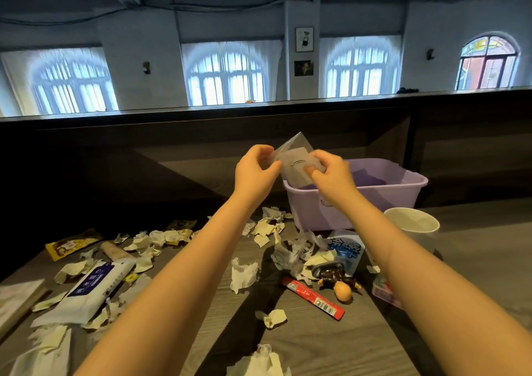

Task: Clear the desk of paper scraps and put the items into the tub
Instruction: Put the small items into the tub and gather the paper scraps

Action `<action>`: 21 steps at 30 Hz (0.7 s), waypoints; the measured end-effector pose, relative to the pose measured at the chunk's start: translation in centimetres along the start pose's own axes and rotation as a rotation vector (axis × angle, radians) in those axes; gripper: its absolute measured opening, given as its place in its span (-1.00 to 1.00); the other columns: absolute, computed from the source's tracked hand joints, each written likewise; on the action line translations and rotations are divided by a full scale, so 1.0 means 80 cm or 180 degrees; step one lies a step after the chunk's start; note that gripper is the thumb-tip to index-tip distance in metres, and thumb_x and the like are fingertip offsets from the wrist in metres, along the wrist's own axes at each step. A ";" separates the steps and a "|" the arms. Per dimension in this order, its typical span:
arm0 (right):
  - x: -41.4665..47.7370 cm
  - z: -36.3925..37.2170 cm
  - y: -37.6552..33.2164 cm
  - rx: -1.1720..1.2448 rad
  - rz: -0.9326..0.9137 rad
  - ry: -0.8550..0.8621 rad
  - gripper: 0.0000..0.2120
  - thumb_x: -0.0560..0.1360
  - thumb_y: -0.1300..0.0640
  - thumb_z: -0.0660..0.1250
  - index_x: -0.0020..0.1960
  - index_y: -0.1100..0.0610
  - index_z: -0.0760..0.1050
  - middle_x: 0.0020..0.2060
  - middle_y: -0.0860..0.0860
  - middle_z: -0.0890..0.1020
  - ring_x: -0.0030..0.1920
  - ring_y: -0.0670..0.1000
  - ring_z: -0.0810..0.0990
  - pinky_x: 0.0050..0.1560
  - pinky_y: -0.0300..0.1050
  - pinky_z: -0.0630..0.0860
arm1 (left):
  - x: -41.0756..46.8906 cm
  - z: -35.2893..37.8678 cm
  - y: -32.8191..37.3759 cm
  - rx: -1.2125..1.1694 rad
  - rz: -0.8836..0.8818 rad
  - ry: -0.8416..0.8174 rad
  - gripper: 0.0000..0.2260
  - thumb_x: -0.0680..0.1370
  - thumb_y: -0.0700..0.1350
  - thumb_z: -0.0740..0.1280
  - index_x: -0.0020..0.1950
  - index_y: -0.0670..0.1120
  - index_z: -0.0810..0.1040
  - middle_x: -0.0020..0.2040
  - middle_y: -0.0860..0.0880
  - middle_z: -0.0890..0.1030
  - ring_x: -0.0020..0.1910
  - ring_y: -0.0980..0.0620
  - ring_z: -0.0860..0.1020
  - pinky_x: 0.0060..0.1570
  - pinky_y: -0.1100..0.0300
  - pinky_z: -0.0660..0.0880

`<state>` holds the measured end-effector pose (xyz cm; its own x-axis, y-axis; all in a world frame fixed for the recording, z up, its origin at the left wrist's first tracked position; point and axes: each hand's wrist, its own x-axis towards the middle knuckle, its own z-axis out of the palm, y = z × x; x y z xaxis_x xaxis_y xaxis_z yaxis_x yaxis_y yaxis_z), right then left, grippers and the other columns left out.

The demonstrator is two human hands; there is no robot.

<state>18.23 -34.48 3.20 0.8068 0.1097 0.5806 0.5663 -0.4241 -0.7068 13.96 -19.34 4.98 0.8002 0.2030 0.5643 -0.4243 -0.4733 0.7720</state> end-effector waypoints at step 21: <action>-0.001 -0.030 0.036 -0.2325 0.0003 -0.0377 -0.64 0.57 0.10 0.18 0.35 0.12 0.40 0.28 0.12 0.49 0.27 0.14 0.43 0.21 0.06 0.43 | -0.016 0.030 -0.022 0.1642 -0.0269 -0.1217 -0.68 0.57 -0.16 0.23 0.33 -0.06 0.45 0.28 -0.07 0.51 0.11 0.01 0.55 -0.10 0.26 0.44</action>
<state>19.43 -37.88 2.07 0.8433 0.1878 0.5035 0.3424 -0.9099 -0.2340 14.72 -20.81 2.18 0.9569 -0.0170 0.2901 -0.1712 -0.8395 0.5156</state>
